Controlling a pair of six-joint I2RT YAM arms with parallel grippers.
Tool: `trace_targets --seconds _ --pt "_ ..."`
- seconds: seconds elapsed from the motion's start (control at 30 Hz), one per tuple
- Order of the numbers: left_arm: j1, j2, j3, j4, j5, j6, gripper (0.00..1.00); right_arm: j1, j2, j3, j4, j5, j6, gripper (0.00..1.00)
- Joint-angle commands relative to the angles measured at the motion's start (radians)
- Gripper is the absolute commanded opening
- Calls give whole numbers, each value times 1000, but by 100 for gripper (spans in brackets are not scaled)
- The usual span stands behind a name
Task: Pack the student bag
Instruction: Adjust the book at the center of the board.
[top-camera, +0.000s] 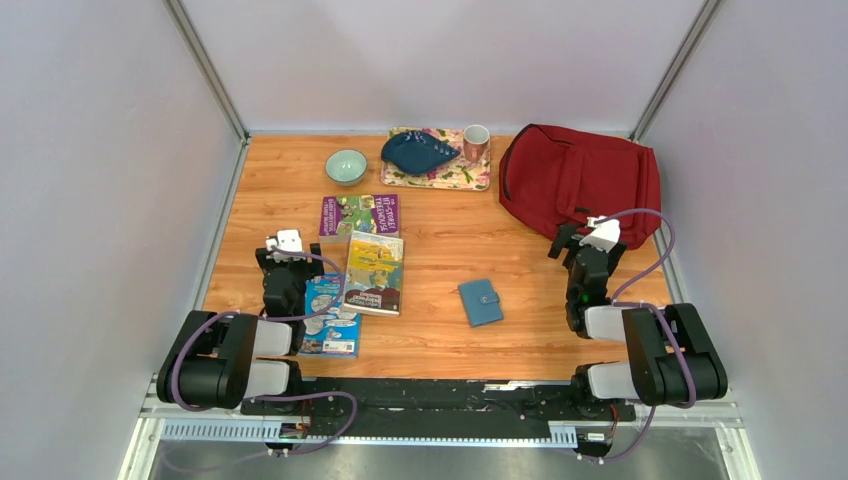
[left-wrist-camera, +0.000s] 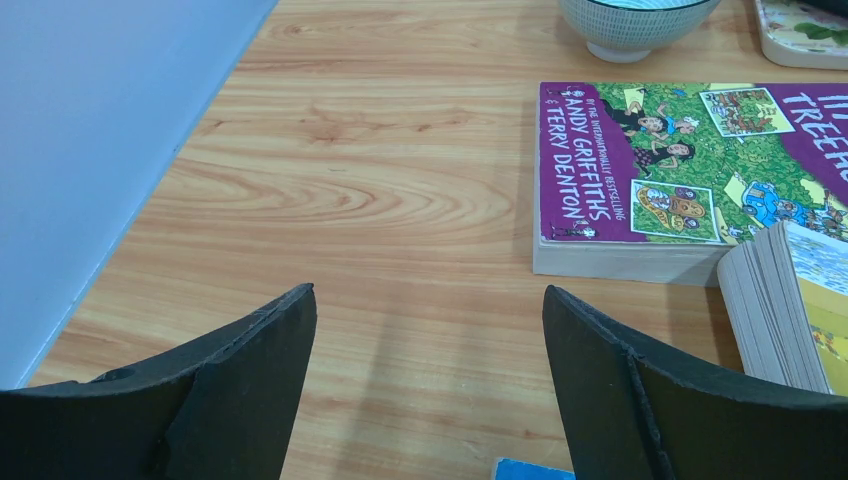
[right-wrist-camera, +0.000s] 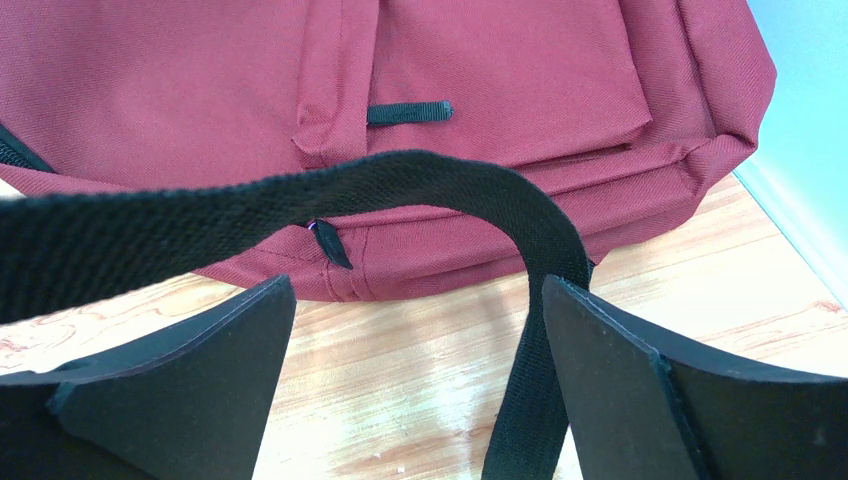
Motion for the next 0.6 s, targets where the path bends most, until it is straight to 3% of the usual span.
trace_targets --seconds 0.0,0.17,0.27,0.3,0.33,0.37,0.4,0.43,0.47,0.5,0.57 --pt "7 -2 -233 50 13 -18 90 2 -7 23 43 23 -10 100" --pt "8 -2 -233 52 12 -19 91 4 -63 15 51 -42 -48 100" --pt "5 -37 -232 23 -13 -42 91 2 -178 129 -221 2 17 100" --pt "4 -52 -229 0 12 -24 91 2 -203 173 -424 23 40 100" --pt "-3 -80 -224 -14 4 -1 90 1 -224 213 -515 20 59 100" --pt "-30 -113 -184 -81 -28 4 91 1 -228 259 -594 22 73 100" --pt "-30 -150 -155 -263 -42 -14 91 2 -226 333 -744 55 105 100" --pt "-30 -217 -112 -386 -94 -48 91 2 -213 375 -825 104 242 100" --pt "-30 -245 8 -525 -150 -115 91 1 -202 407 -894 164 325 100" --pt "-30 -262 67 -797 -213 -313 91 2 -190 459 -1052 268 412 100" --pt "-29 -270 217 -997 -235 -406 91 -1 -151 474 -1077 260 398 100"
